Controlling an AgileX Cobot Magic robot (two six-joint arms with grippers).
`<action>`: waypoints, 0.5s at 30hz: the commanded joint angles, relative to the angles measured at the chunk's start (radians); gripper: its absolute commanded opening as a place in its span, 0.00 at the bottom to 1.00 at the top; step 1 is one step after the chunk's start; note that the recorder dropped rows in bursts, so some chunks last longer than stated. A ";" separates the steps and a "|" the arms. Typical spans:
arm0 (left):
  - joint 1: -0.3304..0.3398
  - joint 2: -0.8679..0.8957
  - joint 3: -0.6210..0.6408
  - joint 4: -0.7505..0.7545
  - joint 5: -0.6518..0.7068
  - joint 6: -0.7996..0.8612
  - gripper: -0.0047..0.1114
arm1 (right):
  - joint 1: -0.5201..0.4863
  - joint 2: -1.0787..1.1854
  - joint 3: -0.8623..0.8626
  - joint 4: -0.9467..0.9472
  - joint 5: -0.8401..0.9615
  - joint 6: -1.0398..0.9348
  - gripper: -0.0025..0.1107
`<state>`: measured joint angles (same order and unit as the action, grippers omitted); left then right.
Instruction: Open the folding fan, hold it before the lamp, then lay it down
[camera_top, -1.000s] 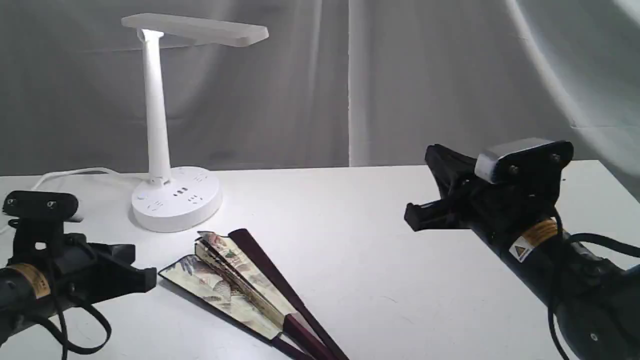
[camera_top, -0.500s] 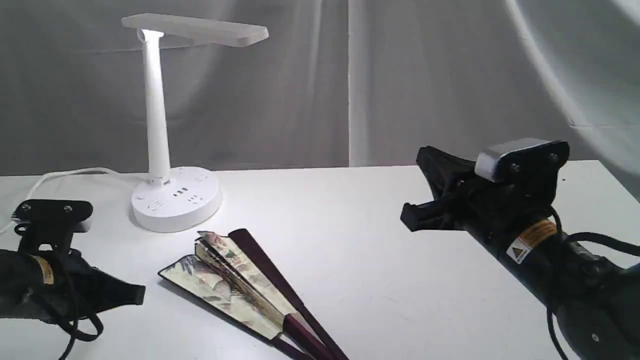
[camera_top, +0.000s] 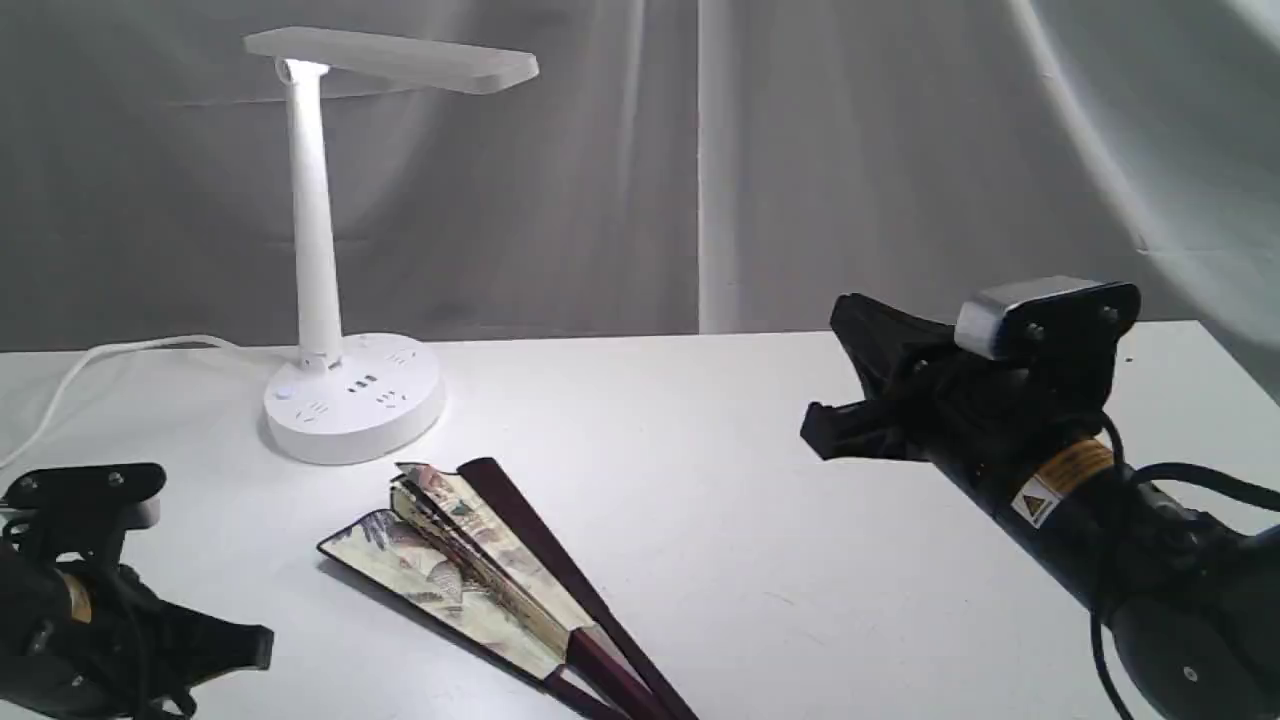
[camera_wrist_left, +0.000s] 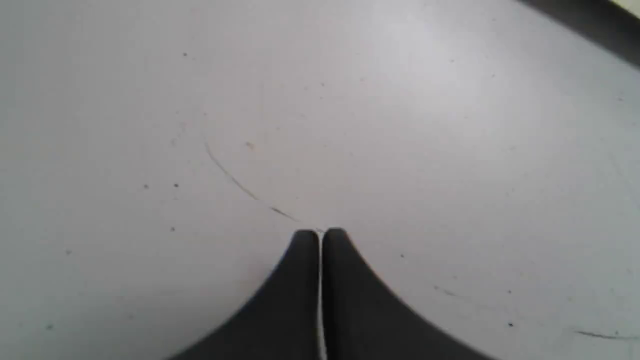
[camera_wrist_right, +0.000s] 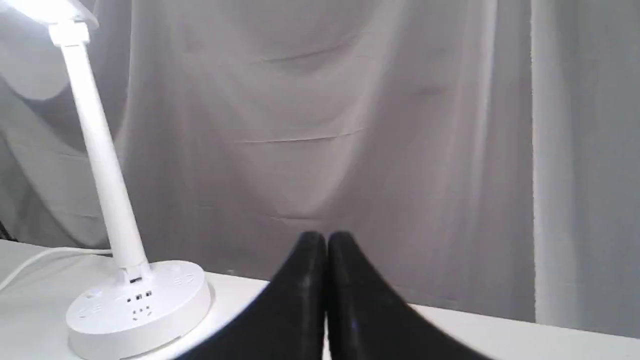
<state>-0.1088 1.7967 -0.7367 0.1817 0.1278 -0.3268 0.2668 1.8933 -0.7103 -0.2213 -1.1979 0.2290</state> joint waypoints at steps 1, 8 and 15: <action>-0.001 -0.002 0.027 -0.049 -0.022 -0.013 0.04 | 0.002 -0.001 -0.040 -0.045 0.051 0.035 0.02; -0.001 -0.002 0.027 -0.071 0.038 -0.006 0.04 | 0.002 -0.001 -0.207 -0.233 0.425 0.215 0.02; -0.001 -0.002 0.029 -0.068 -0.115 0.048 0.04 | 0.002 -0.001 -0.210 -0.238 0.429 0.220 0.02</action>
<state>-0.1088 1.7967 -0.7121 0.1192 0.0701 -0.2898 0.2668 1.8933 -0.9152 -0.4484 -0.7785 0.4450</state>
